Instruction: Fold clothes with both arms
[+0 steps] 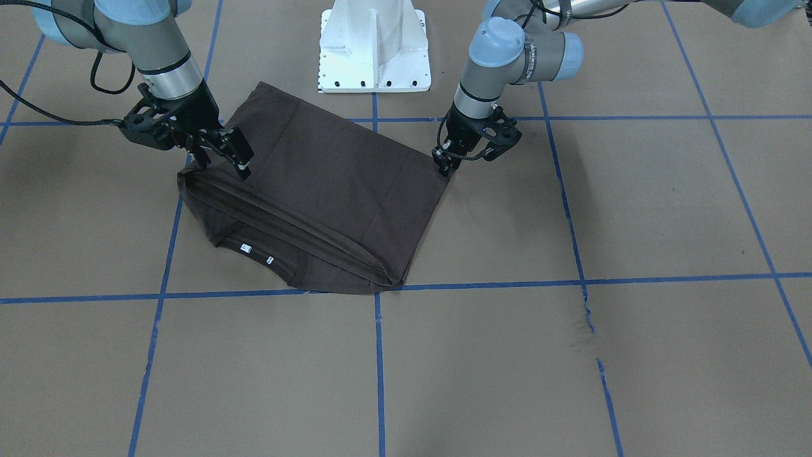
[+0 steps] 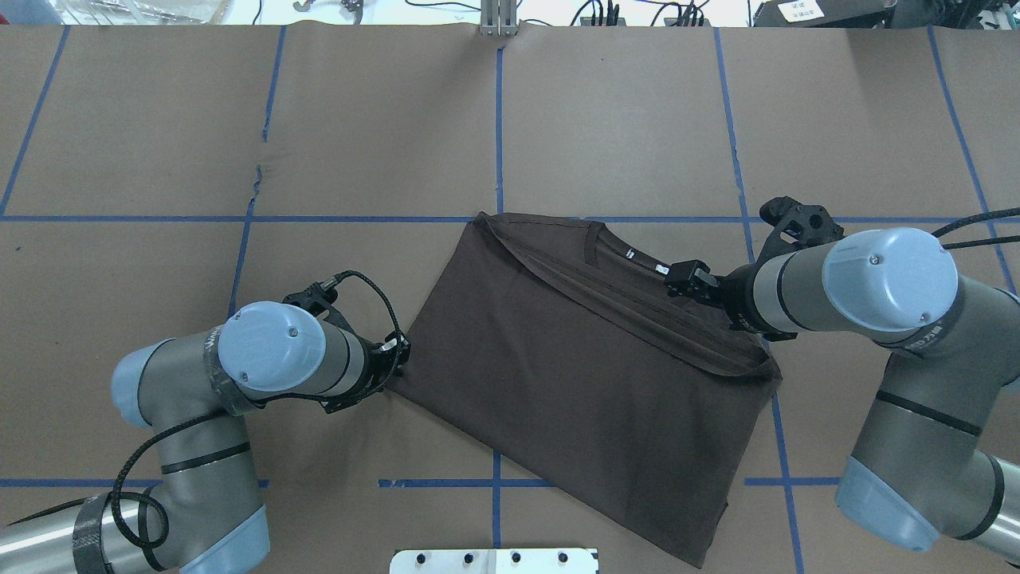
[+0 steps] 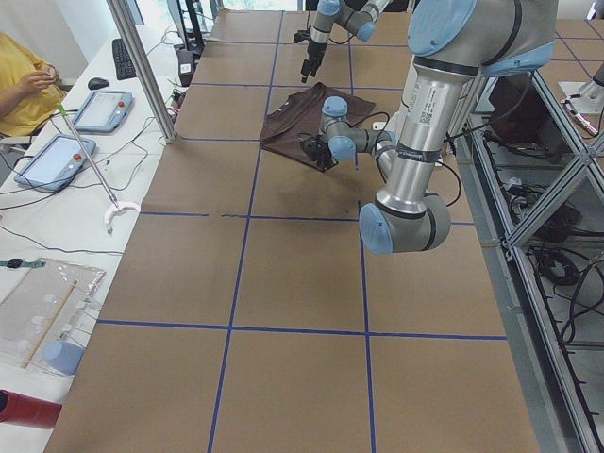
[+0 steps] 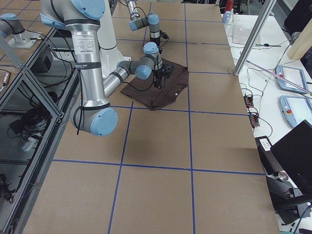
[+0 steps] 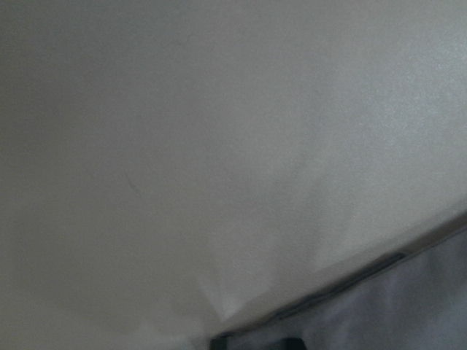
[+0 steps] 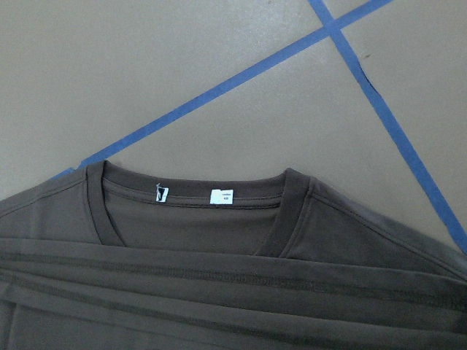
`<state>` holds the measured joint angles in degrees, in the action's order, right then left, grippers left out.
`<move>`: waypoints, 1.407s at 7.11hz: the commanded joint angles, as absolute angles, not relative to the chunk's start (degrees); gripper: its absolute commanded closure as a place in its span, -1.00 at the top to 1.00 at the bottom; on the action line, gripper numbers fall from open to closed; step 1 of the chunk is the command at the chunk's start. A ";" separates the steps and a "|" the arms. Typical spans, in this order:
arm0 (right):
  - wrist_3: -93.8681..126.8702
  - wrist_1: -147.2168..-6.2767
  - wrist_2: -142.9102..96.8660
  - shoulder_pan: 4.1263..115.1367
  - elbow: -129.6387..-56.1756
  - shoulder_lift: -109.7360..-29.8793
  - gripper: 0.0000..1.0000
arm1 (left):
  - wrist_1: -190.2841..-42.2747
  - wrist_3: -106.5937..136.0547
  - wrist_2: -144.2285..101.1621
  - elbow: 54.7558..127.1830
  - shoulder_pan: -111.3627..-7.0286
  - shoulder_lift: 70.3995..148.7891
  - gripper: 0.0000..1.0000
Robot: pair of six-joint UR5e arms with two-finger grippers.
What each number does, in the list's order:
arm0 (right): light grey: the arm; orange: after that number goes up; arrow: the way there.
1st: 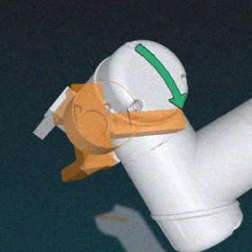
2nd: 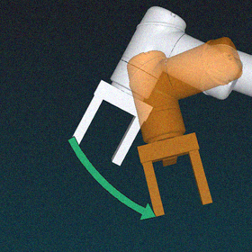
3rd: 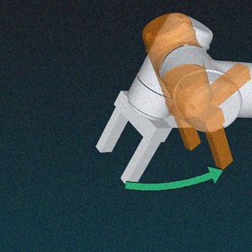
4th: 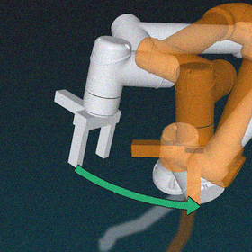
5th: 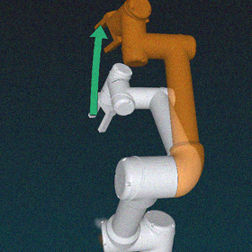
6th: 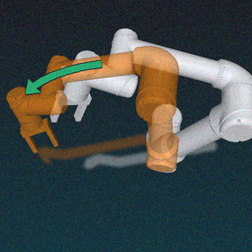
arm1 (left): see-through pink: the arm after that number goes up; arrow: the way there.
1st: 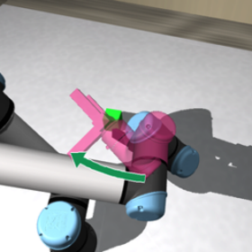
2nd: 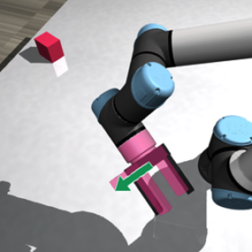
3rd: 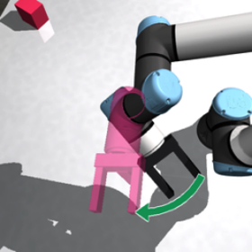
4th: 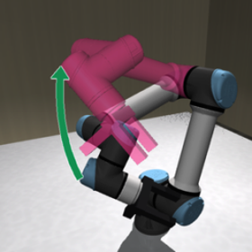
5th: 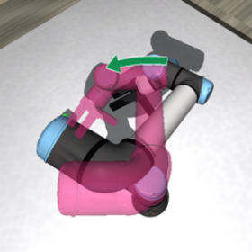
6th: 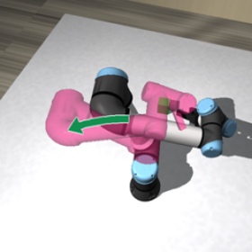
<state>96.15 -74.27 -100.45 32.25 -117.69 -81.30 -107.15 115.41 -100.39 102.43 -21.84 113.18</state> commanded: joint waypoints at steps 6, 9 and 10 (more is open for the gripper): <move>96.15 -74.36 -100.63 32.61 -117.77 -81.30 1.00 | -104.24 115.31 -100.28 102.39 -21.80 114.17 -0.31; 96.24 -74.36 -100.72 32.61 -117.77 -81.30 1.00 | -104.15 115.31 -100.37 102.39 -21.80 113.91 -0.20; 96.24 -74.36 -100.72 32.52 -117.77 -81.21 1.00 | -104.15 115.31 -100.28 102.31 -21.80 113.91 -0.18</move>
